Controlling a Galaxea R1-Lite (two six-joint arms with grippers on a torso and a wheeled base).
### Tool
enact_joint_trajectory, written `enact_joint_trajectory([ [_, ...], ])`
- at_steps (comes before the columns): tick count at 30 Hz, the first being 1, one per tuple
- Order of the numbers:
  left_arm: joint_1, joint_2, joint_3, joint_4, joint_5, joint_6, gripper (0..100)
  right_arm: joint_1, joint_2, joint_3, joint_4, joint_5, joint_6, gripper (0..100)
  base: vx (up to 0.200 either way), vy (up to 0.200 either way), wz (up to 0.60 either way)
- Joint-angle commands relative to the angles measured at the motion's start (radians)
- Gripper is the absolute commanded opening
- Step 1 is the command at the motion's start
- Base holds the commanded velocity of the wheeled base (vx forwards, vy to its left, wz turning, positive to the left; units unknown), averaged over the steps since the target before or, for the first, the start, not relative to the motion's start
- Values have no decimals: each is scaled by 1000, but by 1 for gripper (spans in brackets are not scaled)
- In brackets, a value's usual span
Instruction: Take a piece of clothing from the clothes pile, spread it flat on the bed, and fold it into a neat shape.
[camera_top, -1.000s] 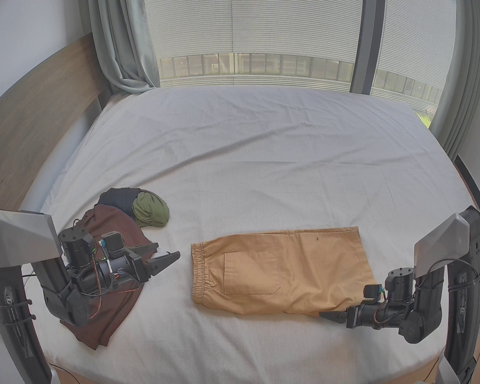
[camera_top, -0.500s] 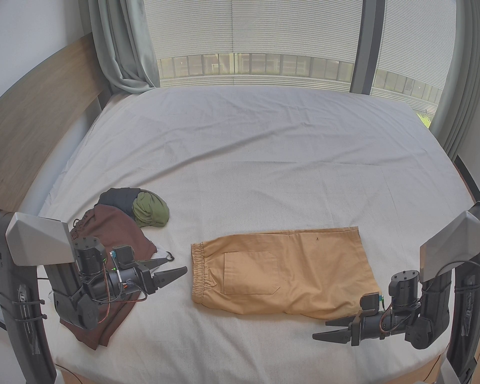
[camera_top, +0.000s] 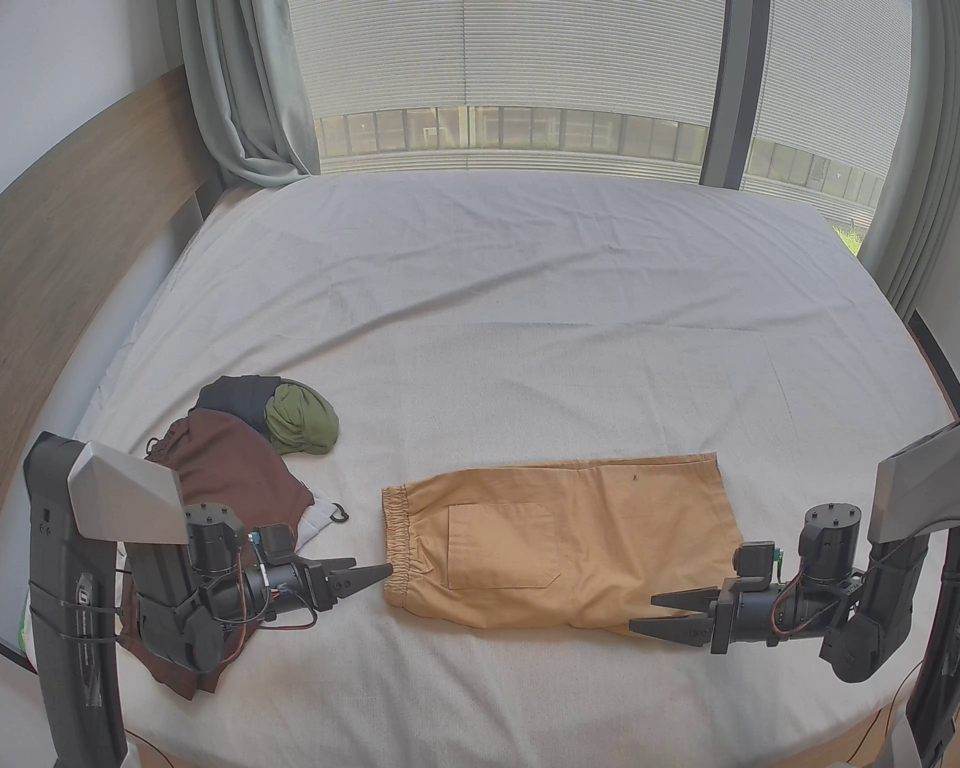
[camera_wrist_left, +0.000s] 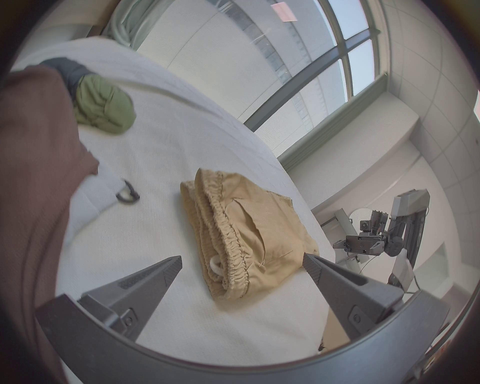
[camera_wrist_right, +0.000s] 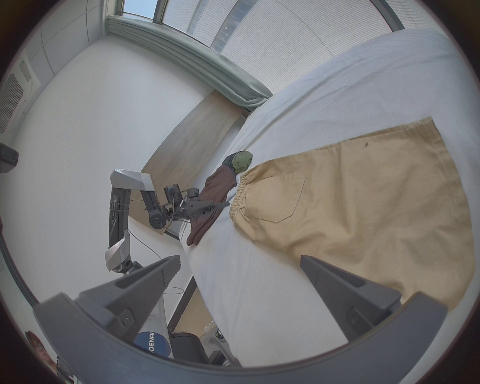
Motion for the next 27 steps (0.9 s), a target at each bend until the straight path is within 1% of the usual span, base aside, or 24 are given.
enact_joint_trajectory([
  [1, -17, 62, -15, 0, 2, -16, 100, -22, -29, -2, -1, -1, 1, 100, 0, 0, 0],
  [7, -40, 129, -77, 0, 15, -16, 100, -26, -57, -5, -1, -1, 6, 100, 0, 0, 0],
  [9, -52, 158, -105, 0, 44, -14, 100, -26, -60, -3, -1, -5, 5, 100, 0, 0, 0],
  [14, -75, 163, -139, 0, 129, -22, 100, -28, -63, -3, -1, -5, 5, 100, 0, 0, 0],
  [18, -89, 163, -153, 1, 133, -57, 100, -28, -60, -5, -1, -5, 5, 100, 0, 0, 0],
  [20, -95, 165, -160, 0, 135, -94, 100, -28, -60, -6, -1, -5, 5, 100, 0, 0, 0],
  [27, -103, 171, -180, 1, 137, -105, 100, -28, -60, -6, -1, -5, 5, 100, 0, 0, 0],
])
